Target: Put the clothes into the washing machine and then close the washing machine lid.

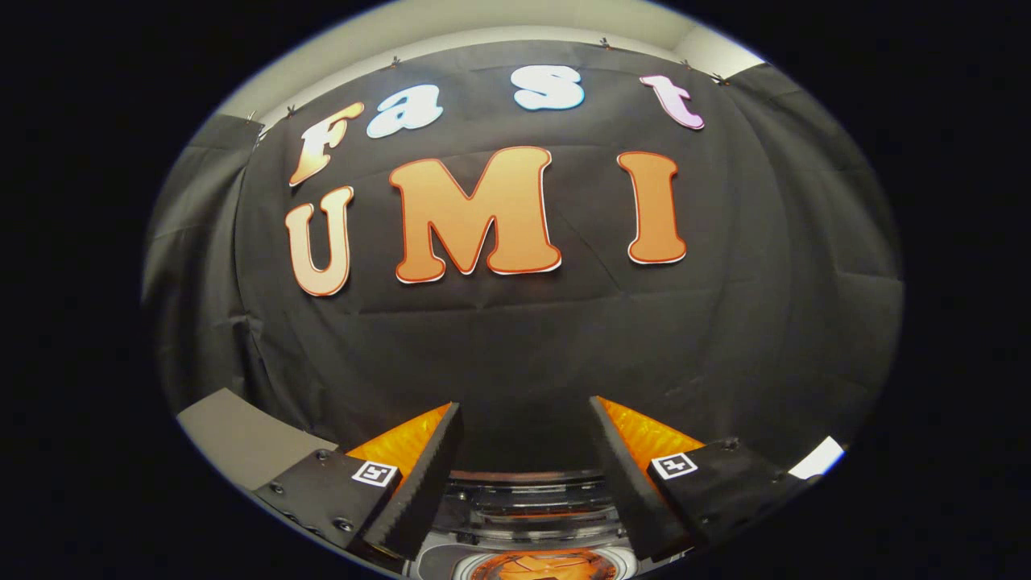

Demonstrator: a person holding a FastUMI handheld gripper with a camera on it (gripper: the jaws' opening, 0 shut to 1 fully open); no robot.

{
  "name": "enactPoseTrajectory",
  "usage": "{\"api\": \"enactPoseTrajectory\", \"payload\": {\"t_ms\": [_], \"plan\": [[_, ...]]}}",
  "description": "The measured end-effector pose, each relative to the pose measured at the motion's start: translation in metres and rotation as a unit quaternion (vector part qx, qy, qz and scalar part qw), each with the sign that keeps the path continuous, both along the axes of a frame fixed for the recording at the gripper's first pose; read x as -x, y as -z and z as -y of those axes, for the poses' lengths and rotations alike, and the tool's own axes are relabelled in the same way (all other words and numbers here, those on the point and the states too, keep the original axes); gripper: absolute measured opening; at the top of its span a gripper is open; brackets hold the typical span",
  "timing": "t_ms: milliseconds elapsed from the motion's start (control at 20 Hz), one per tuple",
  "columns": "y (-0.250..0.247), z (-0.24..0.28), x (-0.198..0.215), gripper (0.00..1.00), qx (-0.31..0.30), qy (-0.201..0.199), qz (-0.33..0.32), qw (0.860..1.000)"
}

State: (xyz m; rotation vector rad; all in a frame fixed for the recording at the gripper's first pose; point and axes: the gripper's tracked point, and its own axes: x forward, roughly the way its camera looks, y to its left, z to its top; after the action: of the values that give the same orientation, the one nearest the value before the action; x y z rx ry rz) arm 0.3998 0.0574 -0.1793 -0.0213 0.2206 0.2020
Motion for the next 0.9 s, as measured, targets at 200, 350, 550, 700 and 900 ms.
{"api": "enactPoseTrajectory", "payload": {"t_ms": [200,350,550,700,900], "plan": [[0.032,-0.002,-0.029,0.99,0.008,0.001,-0.041,0.999],[0.057,-0.003,-0.052,0.99,0.009,0.011,-0.072,0.997],[0.065,0.002,-0.064,0.99,0.015,0.02,-0.076,0.997],[0.077,0.006,-0.069,0.99,0.02,0.026,-0.09,0.995],[0.088,0.006,-0.074,0.99,0.022,0.03,-0.106,0.994]]}}
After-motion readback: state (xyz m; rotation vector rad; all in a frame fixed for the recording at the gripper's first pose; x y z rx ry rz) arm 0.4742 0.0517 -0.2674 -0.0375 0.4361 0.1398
